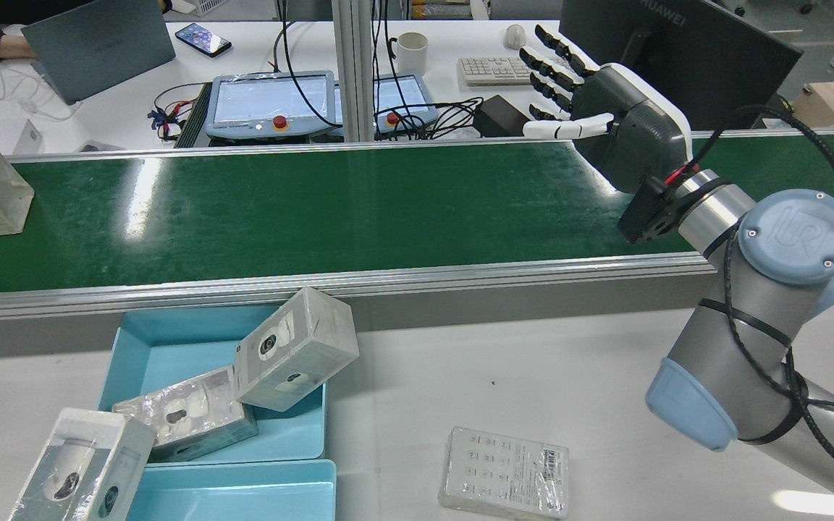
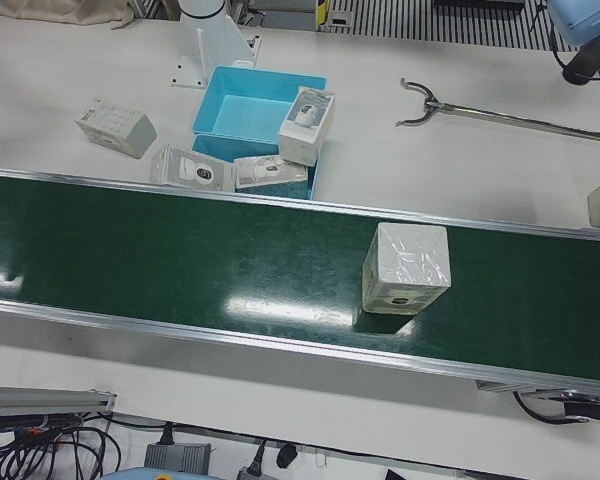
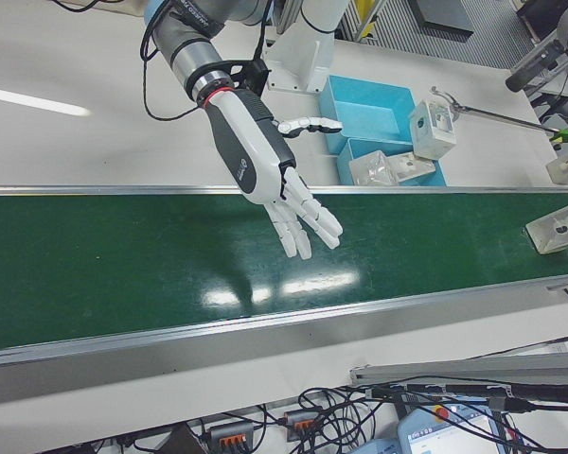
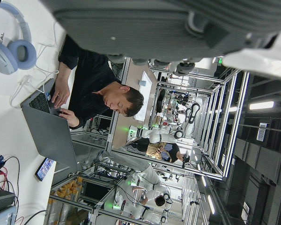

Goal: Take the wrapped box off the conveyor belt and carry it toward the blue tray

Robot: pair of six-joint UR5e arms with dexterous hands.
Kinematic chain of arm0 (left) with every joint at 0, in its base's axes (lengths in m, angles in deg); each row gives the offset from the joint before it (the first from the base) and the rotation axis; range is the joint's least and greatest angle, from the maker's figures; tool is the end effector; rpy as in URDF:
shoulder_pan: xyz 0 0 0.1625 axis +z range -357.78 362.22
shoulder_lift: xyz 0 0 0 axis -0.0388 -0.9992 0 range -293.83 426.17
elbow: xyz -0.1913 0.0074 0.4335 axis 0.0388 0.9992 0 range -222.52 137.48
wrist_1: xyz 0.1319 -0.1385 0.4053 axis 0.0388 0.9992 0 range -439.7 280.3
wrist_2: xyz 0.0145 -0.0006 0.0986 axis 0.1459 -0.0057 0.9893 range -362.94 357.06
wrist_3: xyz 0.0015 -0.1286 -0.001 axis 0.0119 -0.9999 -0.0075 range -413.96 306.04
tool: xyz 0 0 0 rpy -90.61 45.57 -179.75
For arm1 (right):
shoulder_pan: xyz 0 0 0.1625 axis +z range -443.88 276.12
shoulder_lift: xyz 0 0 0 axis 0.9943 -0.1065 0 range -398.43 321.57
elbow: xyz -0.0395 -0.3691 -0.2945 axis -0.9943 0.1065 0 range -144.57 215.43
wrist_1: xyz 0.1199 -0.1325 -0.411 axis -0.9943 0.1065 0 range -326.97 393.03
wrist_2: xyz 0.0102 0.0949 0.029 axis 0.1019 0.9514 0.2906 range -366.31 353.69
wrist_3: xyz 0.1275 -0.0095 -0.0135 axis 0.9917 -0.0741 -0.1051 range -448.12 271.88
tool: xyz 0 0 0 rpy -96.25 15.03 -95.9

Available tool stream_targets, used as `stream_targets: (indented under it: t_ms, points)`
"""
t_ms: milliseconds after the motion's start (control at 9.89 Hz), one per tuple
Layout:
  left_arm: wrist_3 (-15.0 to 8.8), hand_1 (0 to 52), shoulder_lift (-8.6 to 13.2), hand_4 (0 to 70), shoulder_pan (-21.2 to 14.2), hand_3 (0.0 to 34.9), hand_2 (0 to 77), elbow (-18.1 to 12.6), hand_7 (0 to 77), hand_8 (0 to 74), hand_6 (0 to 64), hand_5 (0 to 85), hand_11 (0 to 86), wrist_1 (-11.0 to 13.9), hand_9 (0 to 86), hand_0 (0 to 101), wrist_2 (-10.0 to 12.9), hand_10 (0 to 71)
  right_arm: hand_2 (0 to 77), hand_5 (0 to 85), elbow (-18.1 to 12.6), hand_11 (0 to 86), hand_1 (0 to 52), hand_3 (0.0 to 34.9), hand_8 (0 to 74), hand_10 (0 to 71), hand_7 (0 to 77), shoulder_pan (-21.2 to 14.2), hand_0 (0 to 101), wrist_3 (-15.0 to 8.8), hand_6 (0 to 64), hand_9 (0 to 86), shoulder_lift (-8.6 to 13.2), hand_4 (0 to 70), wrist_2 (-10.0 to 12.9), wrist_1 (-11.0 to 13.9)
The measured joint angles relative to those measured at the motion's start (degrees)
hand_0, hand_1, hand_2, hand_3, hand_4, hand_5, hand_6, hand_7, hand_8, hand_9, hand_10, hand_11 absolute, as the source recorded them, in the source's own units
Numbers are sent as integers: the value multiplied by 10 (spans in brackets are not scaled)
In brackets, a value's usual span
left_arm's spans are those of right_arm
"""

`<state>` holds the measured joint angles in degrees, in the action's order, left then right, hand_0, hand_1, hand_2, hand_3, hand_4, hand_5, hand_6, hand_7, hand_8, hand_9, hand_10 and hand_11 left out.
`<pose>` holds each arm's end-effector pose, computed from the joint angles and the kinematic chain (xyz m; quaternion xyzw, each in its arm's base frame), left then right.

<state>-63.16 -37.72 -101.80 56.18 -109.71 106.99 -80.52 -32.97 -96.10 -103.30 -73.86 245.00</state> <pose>-0.2361 -0.5758 0.5725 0.1026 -0.6548 0.7479 0.0371 -0.2461 -0.5924 0.3140 -0.1056 -0.8001 0.5848 0.0817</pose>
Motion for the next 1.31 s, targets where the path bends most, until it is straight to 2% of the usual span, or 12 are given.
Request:
stream_targets:
  t_ms: [303,809,1315]
  points:
    - [0,0,0,0,0,0,11,0,0,0,0,11,0,0,0,0,0,0,164,76,13,38,175,191,11,11,11,-6,483,-2,0,16,5,0,0,0]
    - [0,0,0,0,0,0,5,0,0,0,0,11,0,0,0,0,0,5,147,76,57,33,175,190,11,11,22,-6,483,-4,0,16,34,0,0,-1]
    - [0,0,0,0,0,0,11,0,0,0,0,11,0,0,0,0,0,0,147,76,68,33,180,183,11,11,22,1,490,-4,0,11,40,0,0,-1]
